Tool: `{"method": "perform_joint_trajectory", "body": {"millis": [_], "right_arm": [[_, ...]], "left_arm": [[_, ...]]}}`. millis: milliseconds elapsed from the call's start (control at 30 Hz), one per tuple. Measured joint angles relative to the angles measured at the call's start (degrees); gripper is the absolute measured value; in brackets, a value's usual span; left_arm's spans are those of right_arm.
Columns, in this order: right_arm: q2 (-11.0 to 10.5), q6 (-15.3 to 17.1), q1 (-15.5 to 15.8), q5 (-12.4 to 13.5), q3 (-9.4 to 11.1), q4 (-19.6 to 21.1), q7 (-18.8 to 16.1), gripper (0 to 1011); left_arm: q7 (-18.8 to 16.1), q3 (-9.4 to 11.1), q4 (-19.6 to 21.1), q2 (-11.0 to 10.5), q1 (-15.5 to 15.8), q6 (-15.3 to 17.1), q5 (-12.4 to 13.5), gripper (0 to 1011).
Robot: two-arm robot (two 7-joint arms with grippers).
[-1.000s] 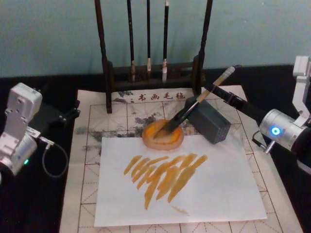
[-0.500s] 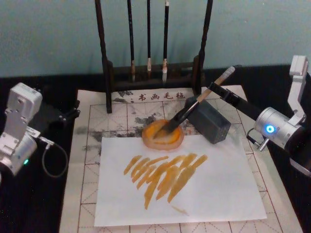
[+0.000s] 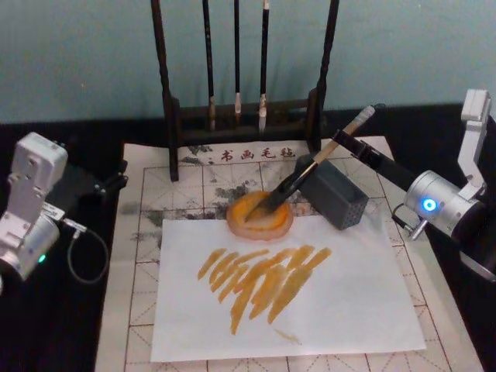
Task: Pick up the brush from the inkstone, write on the paper, then place the brush back to its original position.
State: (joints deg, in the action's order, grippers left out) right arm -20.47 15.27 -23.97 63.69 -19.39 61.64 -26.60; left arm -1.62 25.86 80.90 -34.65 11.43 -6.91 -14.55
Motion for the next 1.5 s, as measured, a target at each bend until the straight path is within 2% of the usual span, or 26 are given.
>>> {"method": "perform_joint_trajectory", "body": {"millis": [200, 1133, 1233, 1333, 1467, 1500], "right_arm": [[-0.16, 0.1, -0.47, 0.9, -0.46, -0.56, 0.1, 1000], [-0.07, 0.07, -0.3, 0.61, -0.32, -0.38, 0.15, 1000], [-0.07, 0.07, -0.29, 0.6, -0.31, -0.37, 0.15, 968], [-0.07, 0.07, -0.29, 0.58, -0.31, -0.37, 0.14, 873], [-0.07, 0.07, -0.29, 0.56, -0.32, -0.37, 0.14, 805], [-0.07, 0.07, -0.29, 0.56, -0.32, -0.37, 0.14, 754]], "left_arm": [[0.0, 0.0, 0.0, 0.0, 0.0, 0.0, 0.0, 1001], [0.0, 0.0, 0.0, 0.0, 0.0, 0.0, 0.0, 1001], [0.0, 0.0, 0.0, 0.0, 0.0, 0.0, 0.0, 1001], [0.0, 0.0, 0.0, 0.0, 0.0, 0.0, 0.0, 1001], [0.0, 0.0, 0.0, 0.0, 0.0, 0.0, 0.0, 1001], [0.0, 0.0, 0.0, 0.0, 0.0, 0.0, 0.0, 1001]]}}
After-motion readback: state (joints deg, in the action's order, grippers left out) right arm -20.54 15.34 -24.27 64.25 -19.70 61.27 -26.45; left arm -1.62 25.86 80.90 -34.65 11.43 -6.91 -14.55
